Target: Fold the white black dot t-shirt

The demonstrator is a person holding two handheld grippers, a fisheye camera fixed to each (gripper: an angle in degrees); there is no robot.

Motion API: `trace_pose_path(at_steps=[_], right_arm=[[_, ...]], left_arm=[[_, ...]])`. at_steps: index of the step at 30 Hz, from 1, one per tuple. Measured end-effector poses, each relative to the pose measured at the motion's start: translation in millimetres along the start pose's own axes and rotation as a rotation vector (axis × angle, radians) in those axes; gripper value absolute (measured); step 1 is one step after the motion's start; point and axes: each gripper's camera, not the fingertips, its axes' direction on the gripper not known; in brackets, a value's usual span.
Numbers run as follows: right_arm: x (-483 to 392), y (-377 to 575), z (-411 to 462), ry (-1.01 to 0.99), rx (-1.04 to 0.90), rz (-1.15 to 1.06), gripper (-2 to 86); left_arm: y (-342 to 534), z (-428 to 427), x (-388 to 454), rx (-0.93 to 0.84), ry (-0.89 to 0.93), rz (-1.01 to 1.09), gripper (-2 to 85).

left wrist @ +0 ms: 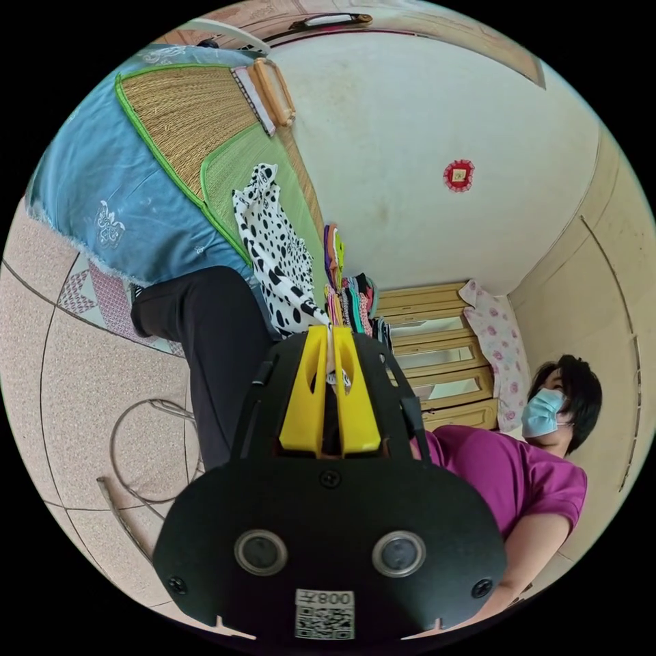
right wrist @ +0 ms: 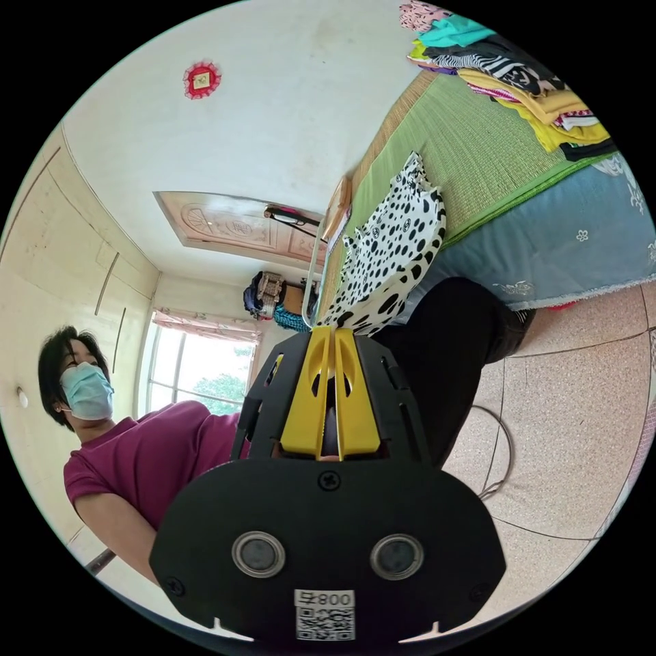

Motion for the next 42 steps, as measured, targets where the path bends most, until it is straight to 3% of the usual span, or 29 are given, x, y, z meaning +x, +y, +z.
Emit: trace_pose_path(at_steps=[22,42], right_arm=[[-9,-21,-1,0.006,-0.003,-0.019,0.4],[-1,-199,37,0.083,-0.017,-0.048,0.3]], left_arm=[[-50,17,-16,0.013,0.083,0.021,1.1],[-260,110,-60,0.044,0.041,0.064,1.1]])
